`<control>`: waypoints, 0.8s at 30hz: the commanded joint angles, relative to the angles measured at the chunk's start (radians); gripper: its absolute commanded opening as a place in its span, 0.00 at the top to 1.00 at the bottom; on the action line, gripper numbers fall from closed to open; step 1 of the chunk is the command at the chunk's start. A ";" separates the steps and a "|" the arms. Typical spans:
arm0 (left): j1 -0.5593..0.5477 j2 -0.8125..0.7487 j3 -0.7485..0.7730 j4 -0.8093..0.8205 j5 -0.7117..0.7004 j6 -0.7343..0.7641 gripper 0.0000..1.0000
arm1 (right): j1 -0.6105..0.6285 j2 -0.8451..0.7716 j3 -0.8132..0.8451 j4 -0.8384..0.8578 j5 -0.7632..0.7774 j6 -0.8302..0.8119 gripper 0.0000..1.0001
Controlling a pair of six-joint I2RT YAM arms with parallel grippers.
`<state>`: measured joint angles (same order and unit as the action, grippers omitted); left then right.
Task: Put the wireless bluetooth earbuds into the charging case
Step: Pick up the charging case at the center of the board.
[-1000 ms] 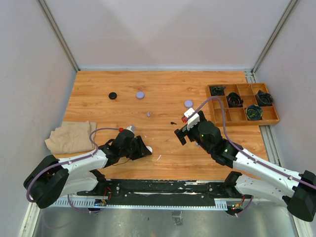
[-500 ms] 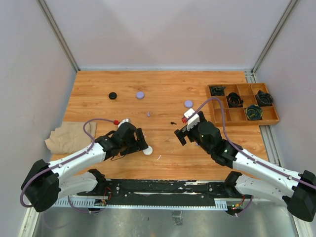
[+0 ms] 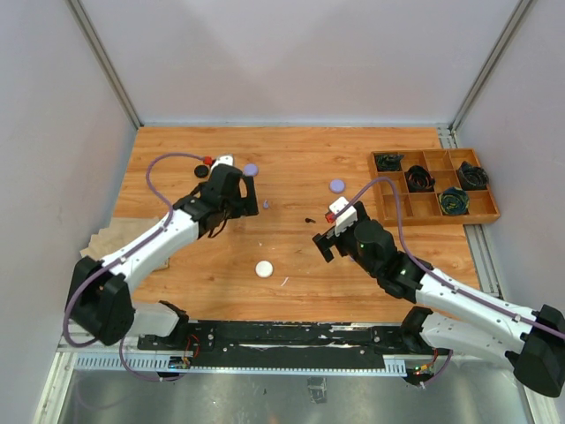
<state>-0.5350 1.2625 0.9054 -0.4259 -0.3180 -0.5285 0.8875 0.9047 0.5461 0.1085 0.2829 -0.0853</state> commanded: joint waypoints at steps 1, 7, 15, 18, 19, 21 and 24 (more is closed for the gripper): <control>0.043 0.158 0.171 0.052 -0.040 0.176 0.01 | -0.014 -0.025 -0.015 0.037 0.025 0.006 0.01; 0.090 0.344 0.339 0.106 -0.005 0.341 0.01 | -0.020 -0.035 -0.023 0.045 0.023 0.004 0.01; 0.178 0.553 0.508 0.204 0.163 0.521 0.01 | -0.024 -0.023 -0.032 0.059 0.008 0.010 0.01; 0.203 0.629 0.571 0.189 0.258 0.580 0.02 | -0.025 -0.021 -0.033 0.059 0.008 0.010 0.02; 0.206 0.650 0.584 0.185 0.286 0.612 0.02 | -0.026 -0.021 -0.033 0.059 0.009 0.010 0.01; 0.216 0.687 0.608 0.178 0.324 0.689 0.03 | -0.027 -0.021 -0.034 0.057 0.008 0.009 0.01; 0.234 0.734 0.650 0.167 0.373 0.756 0.04 | -0.027 -0.022 -0.032 0.051 0.000 0.011 0.02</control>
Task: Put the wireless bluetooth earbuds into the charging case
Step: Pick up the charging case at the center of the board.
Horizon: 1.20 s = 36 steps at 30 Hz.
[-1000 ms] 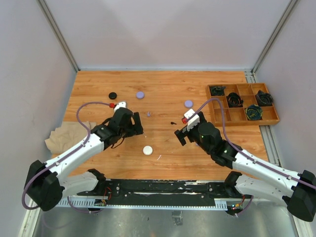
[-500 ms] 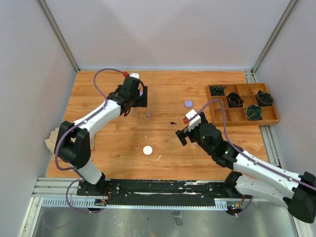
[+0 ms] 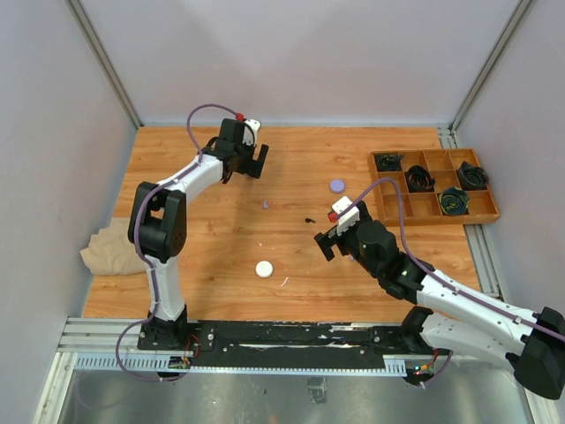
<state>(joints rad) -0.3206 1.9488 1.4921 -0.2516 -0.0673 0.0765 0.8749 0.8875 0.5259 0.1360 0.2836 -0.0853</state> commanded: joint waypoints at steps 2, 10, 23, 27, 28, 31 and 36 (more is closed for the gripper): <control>0.036 0.077 0.093 -0.014 0.176 0.181 0.05 | -0.015 -0.005 -0.010 0.017 -0.008 0.012 0.01; 0.069 0.249 0.269 -0.068 0.205 0.255 0.13 | -0.015 0.002 -0.007 0.002 -0.011 0.009 0.01; 0.084 0.397 0.389 -0.120 0.250 0.196 0.19 | -0.016 0.025 0.003 0.000 -0.018 0.005 0.01; 0.084 0.409 0.389 -0.132 0.242 0.192 0.21 | -0.016 0.028 0.005 0.001 -0.019 0.007 0.01; 0.084 0.410 0.387 -0.135 0.240 0.192 0.22 | -0.016 0.028 0.006 0.000 -0.020 0.007 0.01; 0.084 0.409 0.381 -0.152 0.234 0.196 0.27 | -0.016 0.024 0.008 -0.005 -0.021 0.009 0.01; 0.084 0.392 0.355 -0.178 0.239 0.193 0.35 | -0.016 0.007 0.006 -0.005 -0.025 0.011 0.01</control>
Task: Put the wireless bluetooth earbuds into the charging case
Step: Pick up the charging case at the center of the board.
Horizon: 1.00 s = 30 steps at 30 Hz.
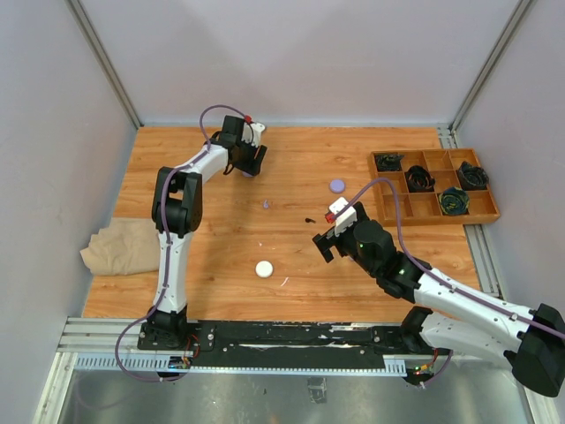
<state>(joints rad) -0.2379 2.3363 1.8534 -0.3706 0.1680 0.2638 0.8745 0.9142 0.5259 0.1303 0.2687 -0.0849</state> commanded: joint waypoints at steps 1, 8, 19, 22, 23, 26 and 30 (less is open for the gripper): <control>0.002 -0.004 -0.016 -0.057 0.008 0.005 0.37 | -0.016 -0.022 0.007 0.000 -0.012 0.012 0.01; 0.002 -0.082 -0.079 -0.054 0.032 -0.012 0.46 | -0.016 -0.029 0.023 -0.025 -0.018 0.027 0.01; -0.003 -0.339 -0.310 0.086 -0.028 -0.377 0.52 | -0.015 -0.024 0.058 -0.038 -0.063 0.075 0.01; -0.004 -0.415 -0.390 0.119 -0.061 -0.538 0.53 | -0.015 -0.016 0.071 -0.036 -0.080 0.077 0.01; -0.004 -0.440 -0.422 0.132 -0.065 -0.590 0.54 | -0.015 -0.013 0.075 -0.033 -0.084 0.077 0.01; -0.007 -0.519 -0.518 0.175 -0.061 -0.759 0.55 | -0.016 -0.005 0.081 -0.012 -0.100 0.077 0.01; -0.020 -0.608 -0.674 0.279 -0.037 -0.919 0.55 | -0.016 0.011 0.081 0.031 -0.126 0.085 0.01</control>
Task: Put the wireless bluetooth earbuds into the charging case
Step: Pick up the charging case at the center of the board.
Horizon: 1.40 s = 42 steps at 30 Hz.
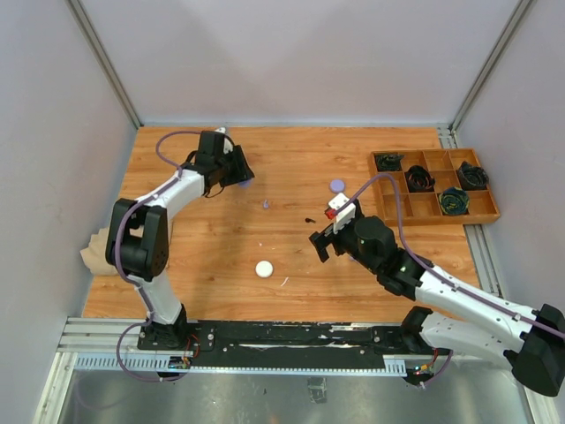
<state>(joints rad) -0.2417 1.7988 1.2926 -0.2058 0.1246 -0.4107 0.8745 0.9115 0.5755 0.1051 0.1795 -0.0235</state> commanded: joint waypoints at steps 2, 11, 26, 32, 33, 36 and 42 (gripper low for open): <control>-0.031 -0.108 -0.176 0.152 0.003 -0.308 0.55 | -0.015 0.022 0.031 0.085 -0.055 0.034 0.01; -0.151 -0.253 -0.402 0.329 -0.030 -0.644 0.57 | -0.016 0.078 -0.018 0.268 -0.104 0.060 0.01; -0.328 -0.452 -0.576 0.439 -0.237 -0.992 0.57 | -0.015 0.238 -0.041 0.550 -0.070 0.182 0.01; -0.394 -0.497 -0.583 0.438 -0.306 -1.039 0.57 | -0.015 0.301 -0.030 0.626 -0.059 0.194 0.10; -0.402 -0.500 -0.586 0.438 -0.312 -1.048 0.57 | -0.016 0.309 -0.025 0.630 -0.055 0.198 0.11; -0.418 -0.504 -0.599 0.447 -0.317 -1.083 0.57 | -0.016 0.334 -0.017 0.656 -0.042 0.213 0.17; -0.441 -0.509 -0.610 0.465 -0.326 -1.111 0.57 | -0.017 0.376 -0.010 0.709 -0.013 0.242 0.25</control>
<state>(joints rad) -0.6617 1.3098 0.6918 0.2222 -0.1627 -1.4883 0.8745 1.2690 0.5415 0.7258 0.1226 0.1841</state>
